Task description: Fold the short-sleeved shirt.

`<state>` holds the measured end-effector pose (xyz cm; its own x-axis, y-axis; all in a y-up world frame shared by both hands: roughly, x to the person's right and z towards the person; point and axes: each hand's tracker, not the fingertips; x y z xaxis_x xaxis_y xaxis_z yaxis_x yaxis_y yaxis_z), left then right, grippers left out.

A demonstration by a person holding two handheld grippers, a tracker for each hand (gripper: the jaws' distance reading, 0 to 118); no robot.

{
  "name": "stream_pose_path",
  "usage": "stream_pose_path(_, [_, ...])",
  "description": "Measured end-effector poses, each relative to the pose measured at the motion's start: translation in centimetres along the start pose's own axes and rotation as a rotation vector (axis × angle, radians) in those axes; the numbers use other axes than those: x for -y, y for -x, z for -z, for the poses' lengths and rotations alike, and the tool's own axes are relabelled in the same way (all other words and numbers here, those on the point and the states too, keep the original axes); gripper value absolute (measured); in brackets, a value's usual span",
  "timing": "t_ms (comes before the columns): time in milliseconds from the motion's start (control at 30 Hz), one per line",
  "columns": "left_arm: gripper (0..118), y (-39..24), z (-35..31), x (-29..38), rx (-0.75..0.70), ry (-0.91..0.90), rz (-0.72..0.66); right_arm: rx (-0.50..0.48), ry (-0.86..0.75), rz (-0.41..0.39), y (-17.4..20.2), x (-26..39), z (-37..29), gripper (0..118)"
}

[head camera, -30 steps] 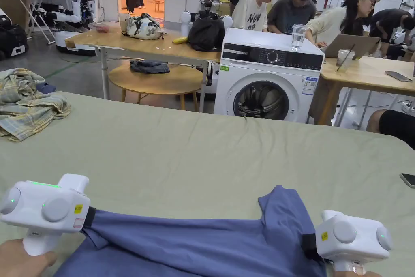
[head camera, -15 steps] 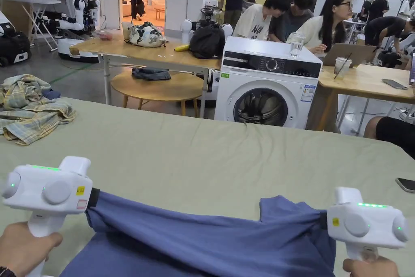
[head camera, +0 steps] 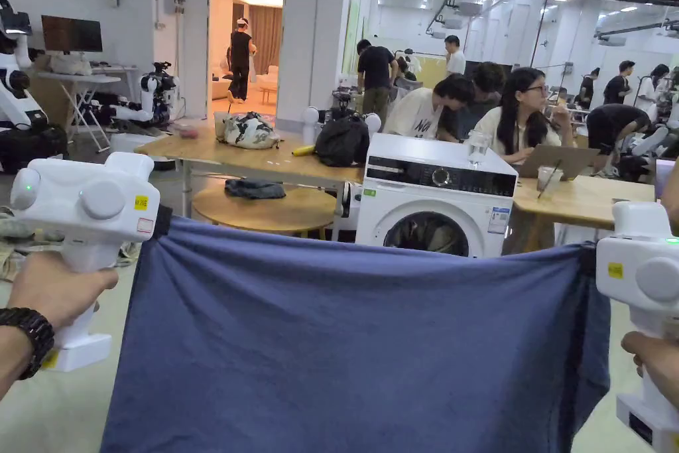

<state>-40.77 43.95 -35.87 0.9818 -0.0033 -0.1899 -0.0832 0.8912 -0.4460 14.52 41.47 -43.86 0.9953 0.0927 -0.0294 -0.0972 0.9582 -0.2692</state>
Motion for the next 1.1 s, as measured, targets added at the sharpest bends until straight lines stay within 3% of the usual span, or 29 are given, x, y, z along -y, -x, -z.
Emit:
stream_pose_path(400, [0,1.4,-2.5,-10.0,-0.043,-0.125,0.000,0.005,-0.094,0.046,1.2,-9.1,-0.2,0])
stream_pose_path(800, [0,3.0,-2.1,-17.5,-0.053,-0.204,-0.081,0.051,-0.206,0.027,1.9,-18.1,1.8,0])
stream_pose_path(1100, [0,1.9,-1.0,-17.1,-0.060,-0.237,-0.057,0.079,-0.243,0.039,2.1,-17.4,1.8,0])
